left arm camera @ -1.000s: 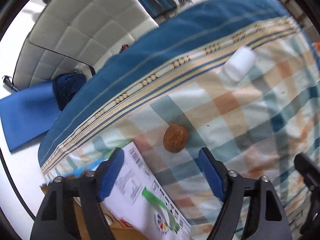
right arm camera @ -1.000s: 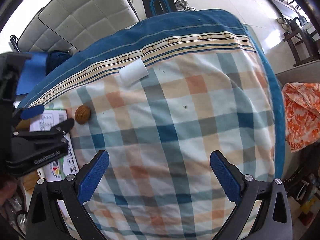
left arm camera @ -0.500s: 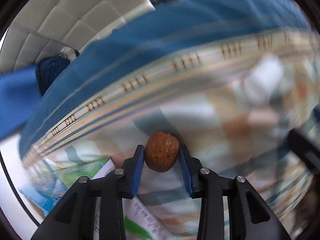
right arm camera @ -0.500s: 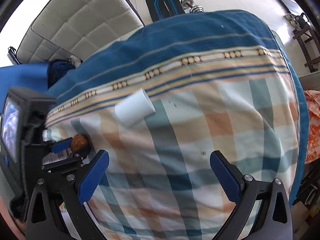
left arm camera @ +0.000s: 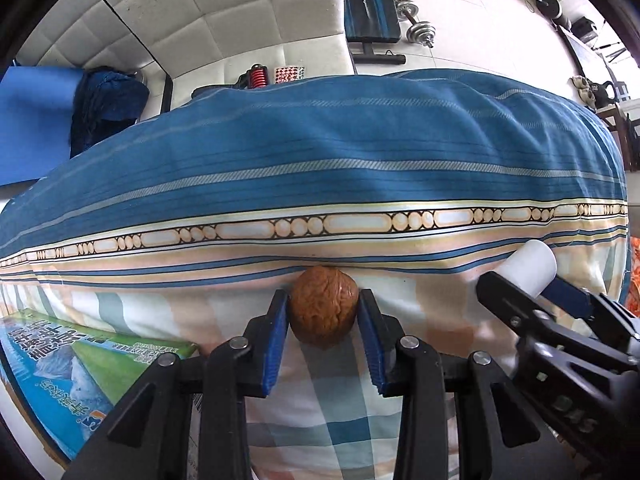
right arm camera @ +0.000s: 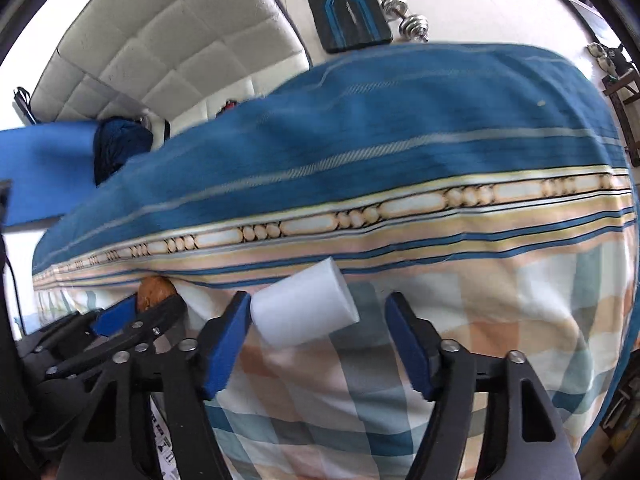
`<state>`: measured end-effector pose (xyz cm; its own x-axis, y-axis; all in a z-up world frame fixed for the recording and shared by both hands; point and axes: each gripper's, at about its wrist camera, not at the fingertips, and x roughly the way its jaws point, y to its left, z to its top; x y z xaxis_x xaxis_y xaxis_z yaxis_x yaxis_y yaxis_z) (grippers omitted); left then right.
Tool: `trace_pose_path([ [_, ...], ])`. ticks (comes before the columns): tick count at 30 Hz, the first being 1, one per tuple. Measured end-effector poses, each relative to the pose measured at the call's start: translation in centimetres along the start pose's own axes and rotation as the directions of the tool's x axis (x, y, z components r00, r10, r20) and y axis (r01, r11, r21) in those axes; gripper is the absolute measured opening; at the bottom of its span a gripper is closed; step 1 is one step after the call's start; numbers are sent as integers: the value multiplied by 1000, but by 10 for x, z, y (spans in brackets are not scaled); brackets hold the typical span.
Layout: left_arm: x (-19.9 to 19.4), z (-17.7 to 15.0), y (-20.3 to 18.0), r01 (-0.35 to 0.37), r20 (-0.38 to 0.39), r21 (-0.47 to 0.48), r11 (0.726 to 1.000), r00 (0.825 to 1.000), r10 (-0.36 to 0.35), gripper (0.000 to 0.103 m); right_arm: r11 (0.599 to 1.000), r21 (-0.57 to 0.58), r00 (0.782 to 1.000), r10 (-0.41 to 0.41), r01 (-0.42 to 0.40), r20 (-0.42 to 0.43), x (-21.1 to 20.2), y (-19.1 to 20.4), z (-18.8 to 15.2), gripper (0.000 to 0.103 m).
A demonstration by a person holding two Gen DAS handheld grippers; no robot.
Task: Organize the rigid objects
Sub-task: 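Grasp the walnut with the left tool while the right tool grasps the white cylinder, then carry the walnut and white cylinder into the box and open both tools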
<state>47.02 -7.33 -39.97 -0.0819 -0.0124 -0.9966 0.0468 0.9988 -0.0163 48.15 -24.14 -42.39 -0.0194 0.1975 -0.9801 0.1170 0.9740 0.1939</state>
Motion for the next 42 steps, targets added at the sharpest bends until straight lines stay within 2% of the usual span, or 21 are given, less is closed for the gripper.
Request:
trace_pose_path([
  [1,-2,-3,-1,-2,1,3,1000,1000,2,32,1000,-3,1000,-16,16,6,1,1,0,61],
  [2,0,-1,-2,-7,3,9,1000,1000,7,32,999,-2,999,-34,34,15,1,2,0,52],
  [8,-5,-3,-8,3,27,22,1000,1000,-4,31,1000,7,999,-28,27,25,-6,0,-11,51],
  [14,-27,-25,-17,38,78,40,998,996,-41,31,999,9,998,-36,35,58,-41,-3,-43,50],
  [20,-68,-65,-19,96,145,56,994,984,-103,31,1000,9,993,-24,23,114,-87,5,-90,49],
  [24,-106,-102,-7,134,207,67,989,968,-145,31,1000,-8,990,2,-1,141,-117,16,-126,49],
  [30,-158,-155,39,171,281,48,984,943,-177,31,996,-65,983,71,-61,169,-155,60,-183,49],
  [33,-176,-179,79,184,305,21,983,935,-181,31,990,-112,980,109,-91,165,-163,96,-209,49],
  [38,-189,-211,145,163,328,-55,985,935,-137,31,976,-183,979,146,-119,145,-159,161,-238,48],
  [42,-178,-222,194,158,315,-121,980,942,-112,31,968,-215,981,154,-126,119,-136,210,-247,48],
])
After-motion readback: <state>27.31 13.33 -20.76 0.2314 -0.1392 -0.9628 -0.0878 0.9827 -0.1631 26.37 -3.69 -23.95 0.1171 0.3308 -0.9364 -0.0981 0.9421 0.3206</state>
